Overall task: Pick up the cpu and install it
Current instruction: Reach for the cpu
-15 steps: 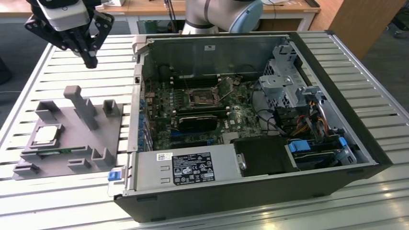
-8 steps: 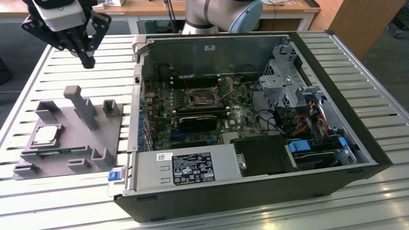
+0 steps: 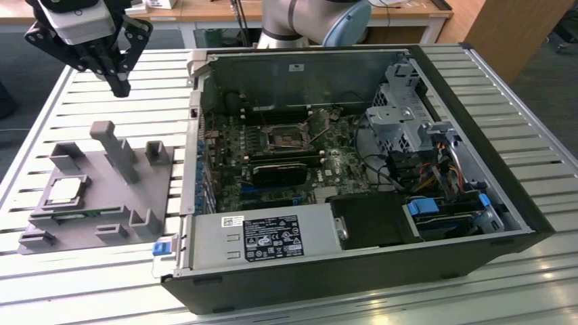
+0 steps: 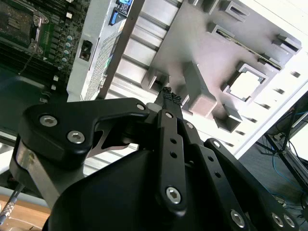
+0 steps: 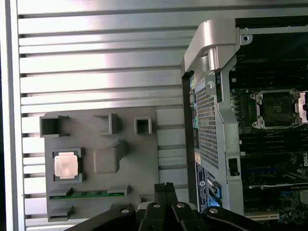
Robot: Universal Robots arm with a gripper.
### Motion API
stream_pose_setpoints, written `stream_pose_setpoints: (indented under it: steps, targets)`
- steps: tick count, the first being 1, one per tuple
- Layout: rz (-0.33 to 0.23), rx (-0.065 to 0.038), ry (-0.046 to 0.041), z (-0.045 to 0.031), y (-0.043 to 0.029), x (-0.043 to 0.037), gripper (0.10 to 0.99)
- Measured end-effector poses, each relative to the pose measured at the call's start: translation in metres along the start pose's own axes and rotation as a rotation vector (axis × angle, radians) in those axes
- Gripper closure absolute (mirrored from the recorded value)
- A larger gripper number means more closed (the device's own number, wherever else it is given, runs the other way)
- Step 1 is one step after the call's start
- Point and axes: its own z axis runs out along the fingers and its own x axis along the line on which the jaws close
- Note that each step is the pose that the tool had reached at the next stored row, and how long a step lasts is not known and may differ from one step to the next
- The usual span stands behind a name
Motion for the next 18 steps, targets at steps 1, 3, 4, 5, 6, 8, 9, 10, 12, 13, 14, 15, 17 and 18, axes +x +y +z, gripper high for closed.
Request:
stream_pose_setpoints:
  steps: [1,3,4,5,6,8,9,10,12,13,14,15,17,18]
  targets:
    - [0.000,0.000,0.0000,0.0000,-0.0001,0.0013,0.980]
    - [0.000,0.000,0.0000,0.0000,-0.0002,0.0027,0.980]
    - [0.000,0.000,0.0000,0.0000,-0.0003,0.0038,0.980]
    - [0.000,0.000,0.0000,0.0000,-0.0003,0.0044,0.980]
    - [0.000,0.000,0.0000,0.0001,-0.0004,0.0050,0.980]
    - [0.000,0.000,0.0000,0.0001,-0.0005,0.0064,0.980]
    - [0.000,0.000,0.0000,0.0001,-0.0006,0.0072,0.980]
    - [0.000,0.000,0.0000,0.0001,-0.0006,0.0080,0.980]
    - [0.000,0.000,0.0000,0.0001,-0.0007,0.0095,0.980]
    - [0.000,0.000,0.0000,0.0001,-0.0008,0.0102,0.980]
    - [0.000,0.000,0.0000,0.0001,-0.0008,0.0108,0.980]
    - [0.000,0.000,0.0000,0.0001,-0.0009,0.0114,0.980]
    - [0.000,0.000,0.0000,0.0002,-0.0010,0.0127,0.980]
    - [0.000,0.000,0.0000,0.0002,-0.0010,0.0133,0.980]
